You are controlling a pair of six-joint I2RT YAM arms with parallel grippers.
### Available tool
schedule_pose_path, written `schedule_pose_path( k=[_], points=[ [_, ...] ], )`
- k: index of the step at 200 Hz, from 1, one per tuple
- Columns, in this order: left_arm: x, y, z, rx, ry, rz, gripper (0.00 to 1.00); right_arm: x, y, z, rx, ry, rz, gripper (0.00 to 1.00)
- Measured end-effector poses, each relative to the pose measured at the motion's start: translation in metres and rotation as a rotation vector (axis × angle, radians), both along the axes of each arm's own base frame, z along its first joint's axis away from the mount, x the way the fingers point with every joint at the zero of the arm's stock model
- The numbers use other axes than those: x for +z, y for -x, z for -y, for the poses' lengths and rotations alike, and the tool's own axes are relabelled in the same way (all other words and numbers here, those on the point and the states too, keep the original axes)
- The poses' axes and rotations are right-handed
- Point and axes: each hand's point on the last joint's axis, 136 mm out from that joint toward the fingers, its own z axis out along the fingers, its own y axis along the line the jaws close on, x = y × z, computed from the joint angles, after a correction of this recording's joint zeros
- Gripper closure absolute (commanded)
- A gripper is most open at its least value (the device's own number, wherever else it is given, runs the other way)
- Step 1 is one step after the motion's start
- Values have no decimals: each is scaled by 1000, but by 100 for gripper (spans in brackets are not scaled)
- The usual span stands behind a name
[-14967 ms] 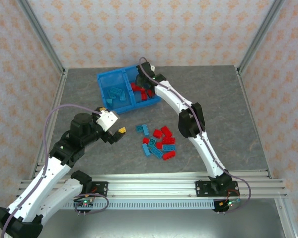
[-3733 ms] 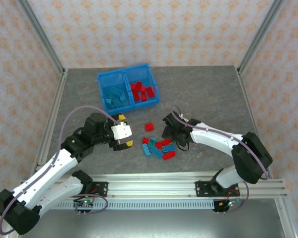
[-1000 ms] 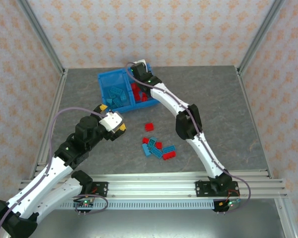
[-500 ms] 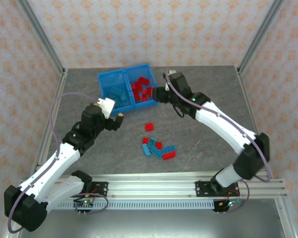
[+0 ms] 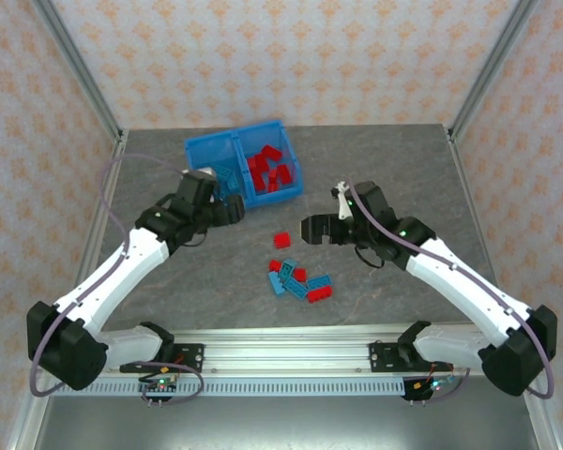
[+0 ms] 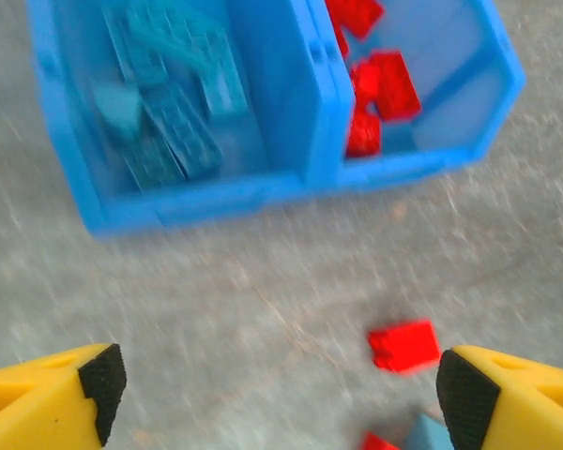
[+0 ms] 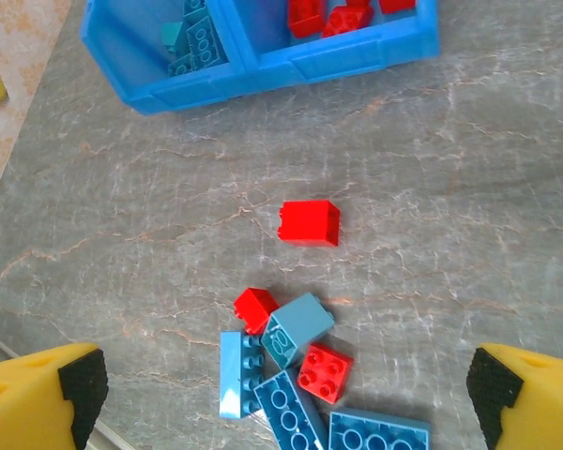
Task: Sort the legos into containers by color
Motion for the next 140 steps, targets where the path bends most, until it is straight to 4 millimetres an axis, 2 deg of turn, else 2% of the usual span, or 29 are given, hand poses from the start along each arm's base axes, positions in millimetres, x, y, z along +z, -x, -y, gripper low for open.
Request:
schedule_pose_path(
  k=[21, 29, 43, 62, 76, 109, 140],
  points=[
    [-14, 32, 47, -48, 100, -87, 12, -2, 2, 6, -12, -3, 1, 1],
    [-26, 45, 63, -57, 141, -143, 12, -2, 2, 5, -6, -4, -1, 1],
    [-53, 62, 79, -47, 180, -254, 17, -4, 3, 3, 8, -4, -5, 1],
    [-90, 79, 92, -12, 175, -392, 18, -6, 4, 3, 21, 5, -8, 1],
    [-110, 91, 102, -2, 166, -464, 18, -9, 5, 2, 36, 16, -13, 1],
    [-133, 103, 125, 3, 190, -547, 28, -16, 13, 1, 77, 31, -39, 0],
    [-158, 104, 126, 27, 152, -595, 37, -21, 17, 4, 86, 51, -57, 0]
  ],
)
